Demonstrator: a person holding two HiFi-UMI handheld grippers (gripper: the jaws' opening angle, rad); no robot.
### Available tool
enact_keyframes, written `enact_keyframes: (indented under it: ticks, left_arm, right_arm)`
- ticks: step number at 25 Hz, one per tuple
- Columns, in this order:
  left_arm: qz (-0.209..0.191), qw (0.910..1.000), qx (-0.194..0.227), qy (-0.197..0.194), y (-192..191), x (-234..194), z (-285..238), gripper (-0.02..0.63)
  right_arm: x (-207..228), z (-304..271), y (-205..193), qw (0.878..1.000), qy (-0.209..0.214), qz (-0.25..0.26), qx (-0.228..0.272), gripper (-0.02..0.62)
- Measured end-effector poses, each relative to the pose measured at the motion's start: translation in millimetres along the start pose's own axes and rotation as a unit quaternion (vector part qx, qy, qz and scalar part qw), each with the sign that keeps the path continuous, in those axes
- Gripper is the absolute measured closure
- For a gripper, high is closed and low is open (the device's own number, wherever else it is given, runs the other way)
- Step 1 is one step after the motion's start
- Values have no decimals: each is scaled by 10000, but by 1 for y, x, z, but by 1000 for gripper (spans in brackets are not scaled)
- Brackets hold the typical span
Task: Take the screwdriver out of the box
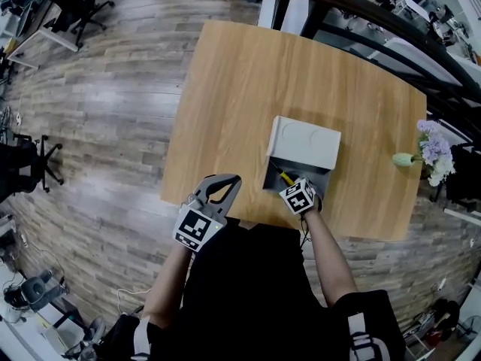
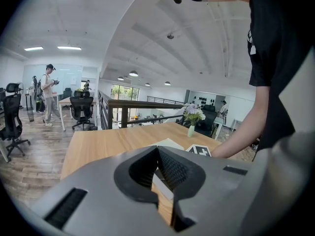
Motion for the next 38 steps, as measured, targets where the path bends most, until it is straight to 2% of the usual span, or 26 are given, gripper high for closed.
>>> enact_keyframes:
  ticks: [7,19,38]
  left_arm:
    - [-124,9998,37,-120,1,3,-6,583]
    - [-176,9995,198,-165,6,-1,-1,583]
    - [-465,9969,137,-627,12,2,-6,583]
  right_arm:
    - [1,-1,-3,9997,-98,204,-12,506]
    - [1,11,-3,9994,-272,180,68,507]
    - [6,38,-13,9971,-697,262,170,508]
Point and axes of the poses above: the fingertips, and each gripper's own axes: z backward along the fingers, x to its right, y out of its top, the point moved 5 cm from there along z, backward along the fingers, and after that the axes turned 10 degrees about -y, right-handed, at the moved point
